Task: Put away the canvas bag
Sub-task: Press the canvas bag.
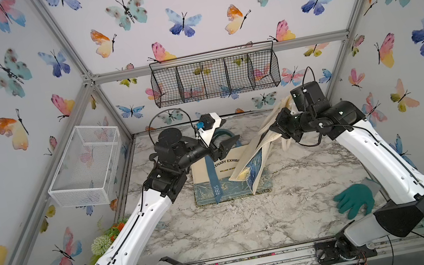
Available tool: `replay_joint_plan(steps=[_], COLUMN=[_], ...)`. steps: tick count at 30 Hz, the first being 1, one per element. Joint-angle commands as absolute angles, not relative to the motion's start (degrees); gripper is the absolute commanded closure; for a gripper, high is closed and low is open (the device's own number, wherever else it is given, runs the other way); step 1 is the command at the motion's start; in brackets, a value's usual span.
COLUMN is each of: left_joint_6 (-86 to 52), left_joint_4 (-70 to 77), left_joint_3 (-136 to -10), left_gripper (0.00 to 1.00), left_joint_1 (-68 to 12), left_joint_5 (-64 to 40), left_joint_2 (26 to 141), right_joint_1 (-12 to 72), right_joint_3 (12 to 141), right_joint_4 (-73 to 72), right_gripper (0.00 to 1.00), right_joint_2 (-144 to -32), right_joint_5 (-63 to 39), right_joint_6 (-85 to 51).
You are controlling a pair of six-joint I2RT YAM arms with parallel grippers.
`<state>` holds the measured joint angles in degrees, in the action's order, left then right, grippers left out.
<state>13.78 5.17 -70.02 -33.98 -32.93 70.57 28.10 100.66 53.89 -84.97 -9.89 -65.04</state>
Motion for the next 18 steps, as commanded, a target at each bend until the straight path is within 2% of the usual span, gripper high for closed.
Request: replay_joint_plan(steps=[1,10,15,18], left_joint_6=[20.1,21.2,19.9,18.4], left_joint_4=[5.1,5.2,5.0,5.4], left_joint_3=[-69.2,-69.0,-68.5,-68.1], left_gripper=[0.26,0.25,0.25,0.25], left_joint_1=[-39.0,-43.5,-44.0,-44.5], left_joint_5=[-32.4,-28.3,-20.2,-11.1], left_joint_2=[72.5,78.2,80.7,83.0], right_joint_1=[27.9,27.9,27.9,27.9], right_joint_3=[99.9,98.2,98.9,99.3], right_joint_4=[47.7,43.7,42.3,41.8], right_gripper=[0.99,0.99,0.99,0.99], right_joint_2=[-85.2,-85.1,-84.9,-84.8], right_joint_5=[-12.7,-14.2,-14.7,-14.8], right_joint_6=[-69.3,-70.7,-70.6,-70.5])
